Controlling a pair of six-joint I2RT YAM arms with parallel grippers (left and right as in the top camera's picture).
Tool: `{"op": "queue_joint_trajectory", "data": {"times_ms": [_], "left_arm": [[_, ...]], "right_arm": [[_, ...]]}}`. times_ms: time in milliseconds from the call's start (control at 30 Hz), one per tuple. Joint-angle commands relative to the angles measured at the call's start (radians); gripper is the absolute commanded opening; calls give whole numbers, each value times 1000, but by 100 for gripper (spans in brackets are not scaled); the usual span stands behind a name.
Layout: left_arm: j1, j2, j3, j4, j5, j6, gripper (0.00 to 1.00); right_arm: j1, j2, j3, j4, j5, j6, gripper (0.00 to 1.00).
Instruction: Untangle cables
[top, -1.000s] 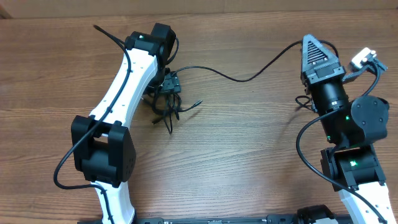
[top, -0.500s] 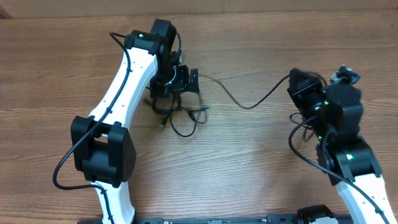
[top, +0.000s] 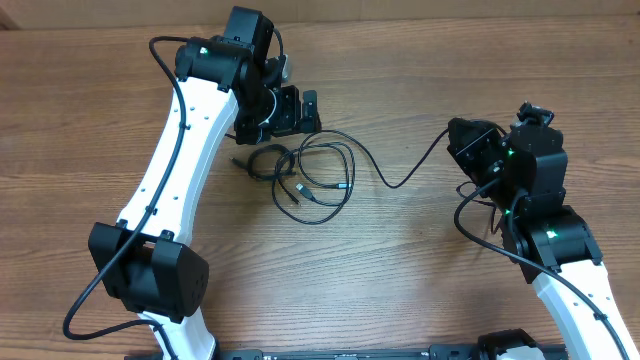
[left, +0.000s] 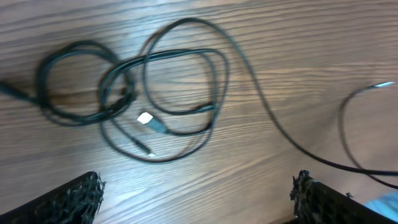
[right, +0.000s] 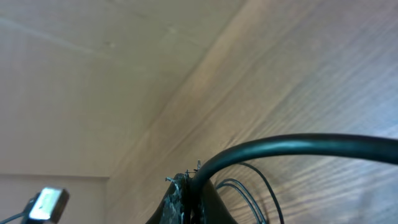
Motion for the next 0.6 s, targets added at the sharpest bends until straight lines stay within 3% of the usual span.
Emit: {"op": "queue_joint_trajectory", "data": {"times_ms": [0,233,567], "left_arm": [[-6,-10,6,-17,-117,-39,100],[-22,-8,-66,-21,-204,-103,100],[-22,-3,-217,80,-256,-207,96]], "right_arm": [[-3,-13,17,54,-54,-50,4],[-3,-71,17,303,-187,-50,4],[-3,-104,17,291,-228,-49,4]]}}
